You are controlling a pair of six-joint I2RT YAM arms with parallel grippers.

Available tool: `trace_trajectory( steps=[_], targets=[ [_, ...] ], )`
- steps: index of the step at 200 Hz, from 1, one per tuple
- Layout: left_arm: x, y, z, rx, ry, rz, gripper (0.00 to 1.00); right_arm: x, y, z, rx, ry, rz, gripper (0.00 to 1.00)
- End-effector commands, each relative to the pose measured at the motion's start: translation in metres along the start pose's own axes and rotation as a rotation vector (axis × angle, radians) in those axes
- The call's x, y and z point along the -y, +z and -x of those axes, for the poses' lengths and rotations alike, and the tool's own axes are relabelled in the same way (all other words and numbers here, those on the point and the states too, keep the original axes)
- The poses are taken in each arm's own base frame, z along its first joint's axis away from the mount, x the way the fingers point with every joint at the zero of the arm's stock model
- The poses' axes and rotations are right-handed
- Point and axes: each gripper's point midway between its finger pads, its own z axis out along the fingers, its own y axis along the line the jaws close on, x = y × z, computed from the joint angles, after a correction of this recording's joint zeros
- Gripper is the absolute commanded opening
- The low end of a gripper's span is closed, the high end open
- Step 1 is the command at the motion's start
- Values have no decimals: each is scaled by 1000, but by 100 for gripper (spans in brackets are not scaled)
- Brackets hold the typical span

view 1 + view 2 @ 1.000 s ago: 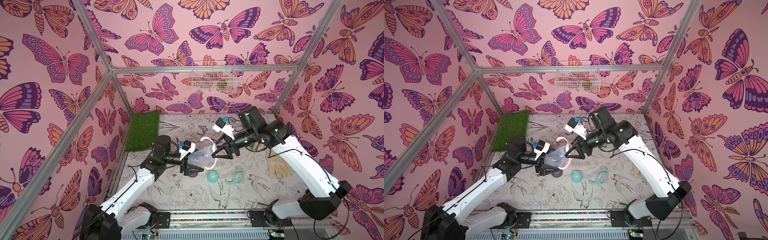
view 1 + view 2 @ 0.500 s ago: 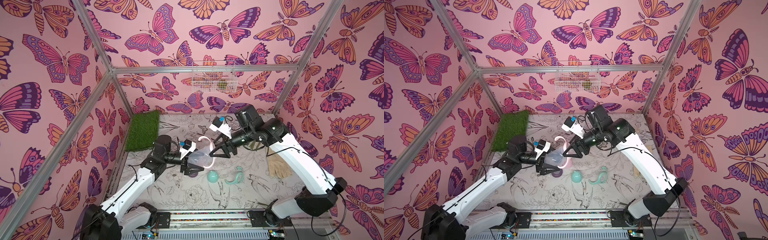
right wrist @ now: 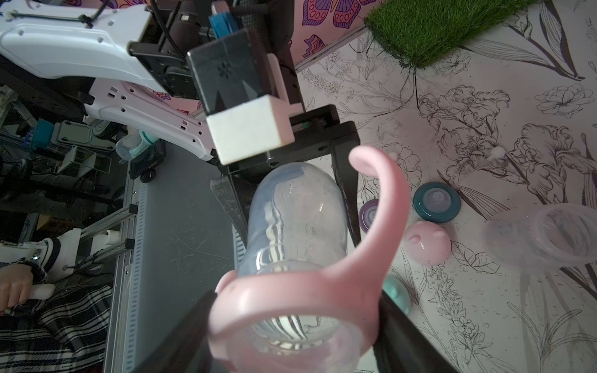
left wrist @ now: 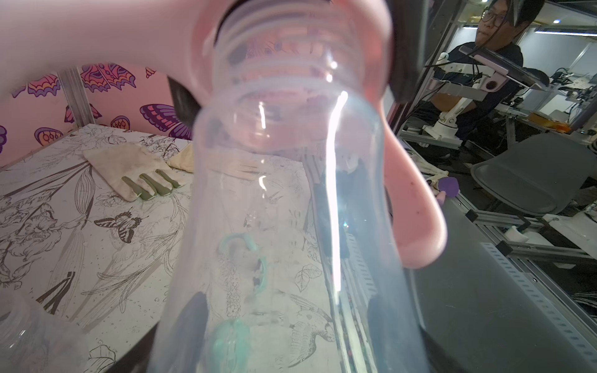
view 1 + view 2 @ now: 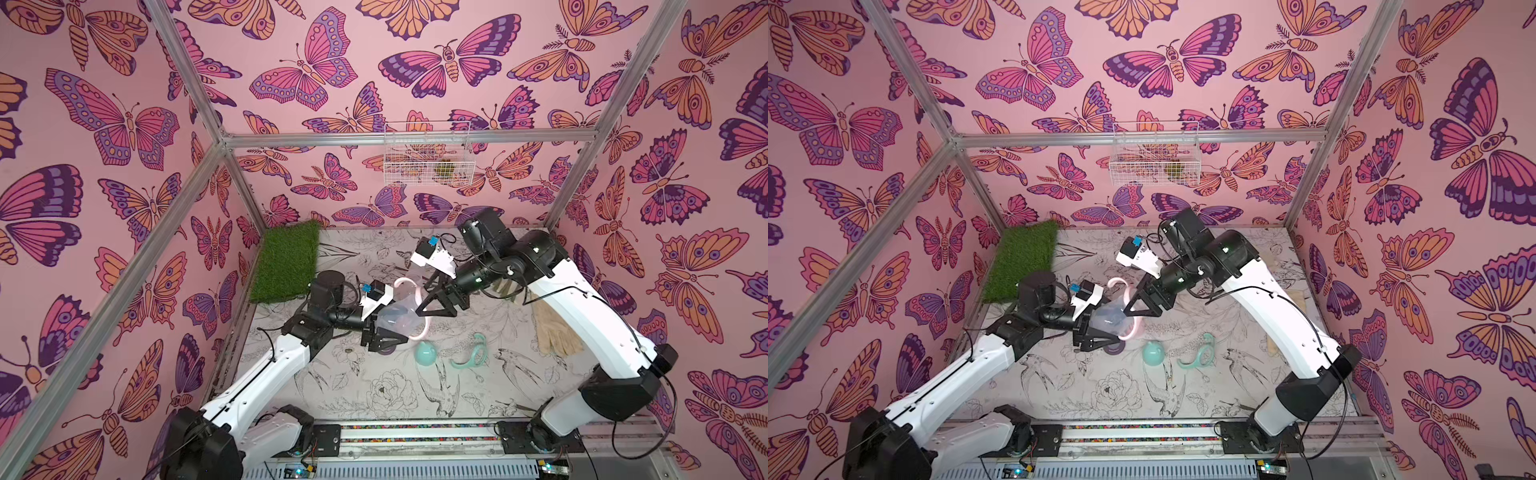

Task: Assemble the baby bottles
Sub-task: Put on the handle of the baby bottle.

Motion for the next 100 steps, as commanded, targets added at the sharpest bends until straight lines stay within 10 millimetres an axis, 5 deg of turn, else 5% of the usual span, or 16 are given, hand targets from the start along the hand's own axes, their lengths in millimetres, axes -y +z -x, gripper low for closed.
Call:
trace_trajectory(
  steps=[1, 100],
  targets=[
    [2, 1, 13, 15, 67, 10, 0, -1, 15, -4, -52, -16, 10, 46],
    [8, 4, 7, 6, 104, 5, 0, 0, 14, -1, -80, -35, 12, 47]
  ],
)
